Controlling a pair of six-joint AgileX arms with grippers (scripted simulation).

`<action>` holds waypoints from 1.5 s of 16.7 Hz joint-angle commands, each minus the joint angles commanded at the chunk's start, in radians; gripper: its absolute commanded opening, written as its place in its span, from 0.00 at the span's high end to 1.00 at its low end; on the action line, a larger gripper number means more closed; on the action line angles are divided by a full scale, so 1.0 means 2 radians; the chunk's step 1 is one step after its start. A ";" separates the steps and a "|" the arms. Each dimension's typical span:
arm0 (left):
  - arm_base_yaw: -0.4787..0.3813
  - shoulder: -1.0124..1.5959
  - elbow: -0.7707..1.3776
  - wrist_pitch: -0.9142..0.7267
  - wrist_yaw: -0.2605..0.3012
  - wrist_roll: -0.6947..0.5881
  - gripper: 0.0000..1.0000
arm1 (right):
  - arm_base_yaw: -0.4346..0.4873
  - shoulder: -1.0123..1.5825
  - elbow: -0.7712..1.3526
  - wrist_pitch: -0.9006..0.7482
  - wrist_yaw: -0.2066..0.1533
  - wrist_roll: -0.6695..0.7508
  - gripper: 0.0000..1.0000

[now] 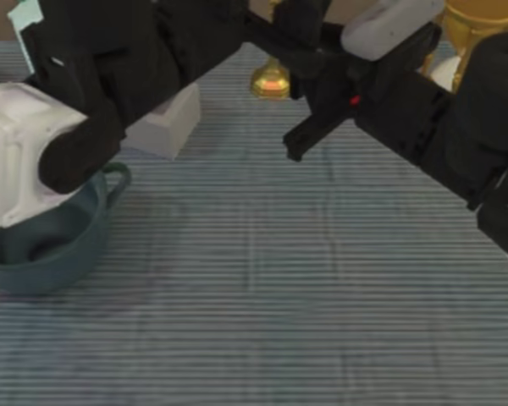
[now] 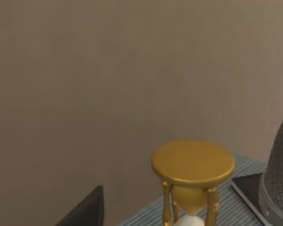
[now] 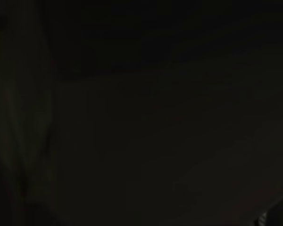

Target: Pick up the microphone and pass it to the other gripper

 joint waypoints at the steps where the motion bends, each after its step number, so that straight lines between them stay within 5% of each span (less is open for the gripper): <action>1: 0.000 0.000 0.000 0.000 0.000 0.000 0.15 | 0.000 0.000 0.000 0.000 0.000 0.000 1.00; 12: 0.000 0.000 0.000 0.000 0.000 0.000 0.98 | 0.000 0.000 0.000 0.000 0.000 0.000 1.00; 21: 0.000 0.000 0.000 0.000 0.000 0.000 1.00 | 0.000 0.000 0.000 0.000 0.000 0.000 1.00; 25: 0.000 0.000 0.000 0.000 0.000 0.000 1.00 | 0.000 0.000 0.000 0.000 0.000 0.000 0.70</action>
